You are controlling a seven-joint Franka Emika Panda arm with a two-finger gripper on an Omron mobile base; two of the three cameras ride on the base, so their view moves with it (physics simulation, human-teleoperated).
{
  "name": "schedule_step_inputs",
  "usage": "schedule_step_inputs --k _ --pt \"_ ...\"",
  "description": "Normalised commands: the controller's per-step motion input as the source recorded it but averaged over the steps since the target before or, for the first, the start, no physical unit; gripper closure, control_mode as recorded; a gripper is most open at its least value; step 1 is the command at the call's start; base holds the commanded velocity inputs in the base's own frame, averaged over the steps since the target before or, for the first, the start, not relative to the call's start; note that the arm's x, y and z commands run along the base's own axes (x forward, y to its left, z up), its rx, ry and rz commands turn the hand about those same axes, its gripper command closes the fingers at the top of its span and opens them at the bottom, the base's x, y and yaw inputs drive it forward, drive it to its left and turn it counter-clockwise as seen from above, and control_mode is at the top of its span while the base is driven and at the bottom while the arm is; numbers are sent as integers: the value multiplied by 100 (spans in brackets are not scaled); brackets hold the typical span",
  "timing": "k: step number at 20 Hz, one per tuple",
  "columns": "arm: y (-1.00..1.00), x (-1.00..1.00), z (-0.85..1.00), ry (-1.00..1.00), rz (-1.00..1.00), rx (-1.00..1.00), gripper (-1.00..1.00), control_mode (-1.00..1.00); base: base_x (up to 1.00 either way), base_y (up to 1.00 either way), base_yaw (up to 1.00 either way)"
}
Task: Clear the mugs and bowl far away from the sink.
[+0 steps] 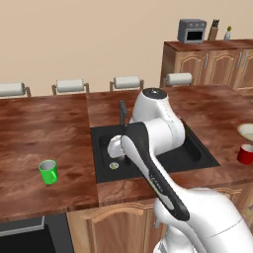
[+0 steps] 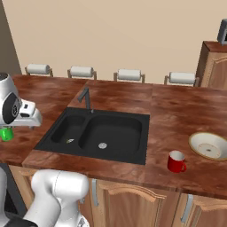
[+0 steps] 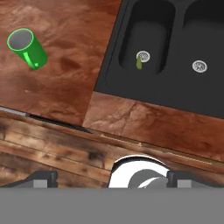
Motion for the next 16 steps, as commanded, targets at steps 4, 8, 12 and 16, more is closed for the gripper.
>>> schedule_step_inputs --k 4,8,12,16 --pt "81 0 -12 0 3 0 -100 -100 0 0 0" --pt "71 0 -9 2 1 0 -100 -100 0 0 0" --pt "46 0 -3 10 7 -3 -100 -100 0 0 0" --pt "47 0 -13 15 7 0 -100 -100 0 0 0"
